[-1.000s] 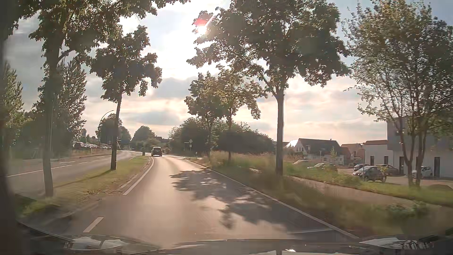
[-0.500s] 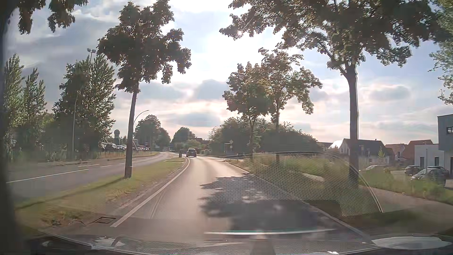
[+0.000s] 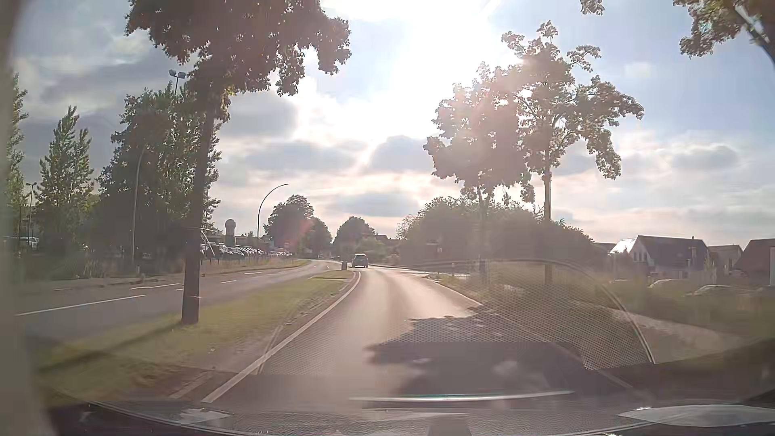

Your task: Follow the waypoints while adhering to traffic rules and regulations

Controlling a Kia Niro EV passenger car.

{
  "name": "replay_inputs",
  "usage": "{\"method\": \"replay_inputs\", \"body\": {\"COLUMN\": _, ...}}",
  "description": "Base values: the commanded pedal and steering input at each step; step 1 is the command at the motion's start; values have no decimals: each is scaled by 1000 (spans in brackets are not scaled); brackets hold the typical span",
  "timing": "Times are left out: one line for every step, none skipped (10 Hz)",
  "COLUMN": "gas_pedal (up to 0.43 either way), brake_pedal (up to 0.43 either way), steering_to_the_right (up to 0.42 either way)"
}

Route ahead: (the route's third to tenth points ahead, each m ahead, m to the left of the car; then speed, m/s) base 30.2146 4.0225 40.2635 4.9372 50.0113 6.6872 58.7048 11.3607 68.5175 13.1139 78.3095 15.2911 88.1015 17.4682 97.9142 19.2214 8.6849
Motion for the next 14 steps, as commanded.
{"method": "replay_inputs", "body": {"gas_pedal": 378, "brake_pedal": 0, "steering_to_the_right": -33}}
{"method": "replay_inputs", "body": {"gas_pedal": 378, "brake_pedal": 0, "steering_to_the_right": -21}}
{"method": "replay_inputs", "body": {"gas_pedal": 378, "brake_pedal": 0, "steering_to_the_right": -16}}
{"method": "replay_inputs", "body": {"gas_pedal": 378, "brake_pedal": 0, "steering_to_the_right": -11}}
{"method": "replay_inputs", "body": {"gas_pedal": 378, "brake_pedal": 0, "steering_to_the_right": -7}}
{"method": "replay_inputs", "body": {"gas_pedal": 370, "brake_pedal": 0, "steering_to_the_right": -6}}
{"method": "replay_inputs", "body": {"gas_pedal": 370, "brake_pedal": 0, "steering_to_the_right": -7}}
{"method": "replay_inputs", "body": {"gas_pedal": 358, "brake_pedal": 0, "steering_to_the_right": -6}}
{"method": "replay_inputs", "body": {"gas_pedal": 358, "brake_pedal": 0, "steering_to_the_right": -6}}
{"method": "replay_inputs", "body": {"gas_pedal": 350, "brake_pedal": 0, "steering_to_the_right": -6}}
{"method": "replay_inputs", "body": {"gas_pedal": 339, "brake_pedal": 0, "steering_to_the_right": -6}}
{"method": "replay_inputs", "body": {"gas_pedal": 339, "brake_pedal": 0, "steering_to_the_right": -6}}
{"method": "replay_inputs", "body": {"gas_pedal": 339, "brake_pedal": 0, "steering_to_the_right": -6}}
{"method": "replay_inputs", "body": {"gas_pedal": 339, "brake_pedal": 0, "steering_to_the_right": -5}}
